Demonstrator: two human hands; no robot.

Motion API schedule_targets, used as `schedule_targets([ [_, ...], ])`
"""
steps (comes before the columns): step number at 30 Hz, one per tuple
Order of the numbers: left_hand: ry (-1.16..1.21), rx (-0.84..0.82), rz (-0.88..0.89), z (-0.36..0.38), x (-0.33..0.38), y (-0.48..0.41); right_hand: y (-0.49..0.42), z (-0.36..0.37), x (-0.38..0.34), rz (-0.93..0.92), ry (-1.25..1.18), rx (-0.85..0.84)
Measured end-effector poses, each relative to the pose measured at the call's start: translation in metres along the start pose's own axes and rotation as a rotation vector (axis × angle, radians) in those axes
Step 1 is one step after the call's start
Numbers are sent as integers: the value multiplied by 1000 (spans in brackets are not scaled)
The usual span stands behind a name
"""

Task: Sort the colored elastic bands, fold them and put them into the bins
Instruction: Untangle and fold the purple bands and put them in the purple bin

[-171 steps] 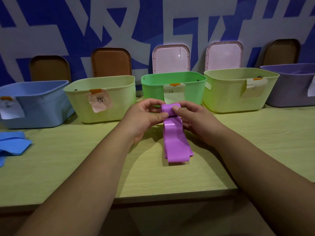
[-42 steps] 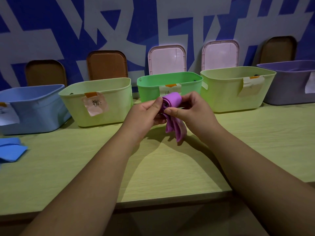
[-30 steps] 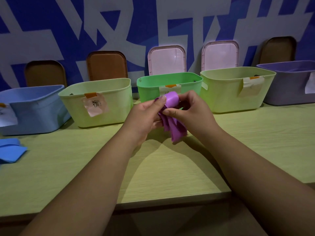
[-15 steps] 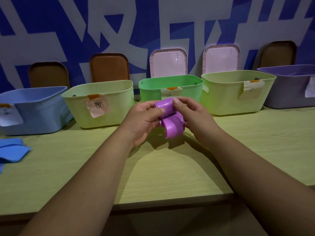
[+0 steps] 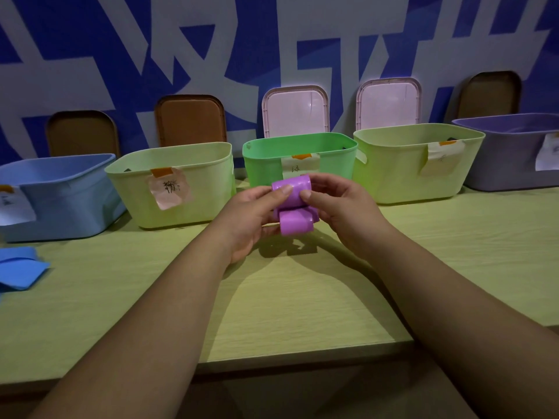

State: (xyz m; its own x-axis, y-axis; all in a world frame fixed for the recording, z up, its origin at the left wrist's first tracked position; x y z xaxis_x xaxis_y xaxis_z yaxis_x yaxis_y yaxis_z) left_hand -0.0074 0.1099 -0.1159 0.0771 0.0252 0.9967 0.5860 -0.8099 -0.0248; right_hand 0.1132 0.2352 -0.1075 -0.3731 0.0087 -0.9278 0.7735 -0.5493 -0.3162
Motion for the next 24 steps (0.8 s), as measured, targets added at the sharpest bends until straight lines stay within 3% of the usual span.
schedule_targets([
  [8,41,-35,59,-2,6,3,-3,-3,12,105,-69,-2],
  [15,23,-51,101,-2,8,3,-1,-5,7,64,22,-5],
  [24,-75,6,165,-4,8,-3,-1,-7,5,61,-45,50],
])
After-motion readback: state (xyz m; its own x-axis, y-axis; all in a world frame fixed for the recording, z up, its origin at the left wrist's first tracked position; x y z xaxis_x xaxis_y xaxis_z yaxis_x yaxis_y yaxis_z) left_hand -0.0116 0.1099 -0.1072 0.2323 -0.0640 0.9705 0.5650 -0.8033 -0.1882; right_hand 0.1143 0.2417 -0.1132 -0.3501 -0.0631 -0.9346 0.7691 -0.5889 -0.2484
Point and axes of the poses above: each hand's wrist, its own y-axis away from the middle knuckle, its own z-axis out of the palm, x = y × z, the point moved 9 cm from there along -y, towards the middle knuckle, and after that the axes turned 8 degrees about -y, right-handed, at the moved point
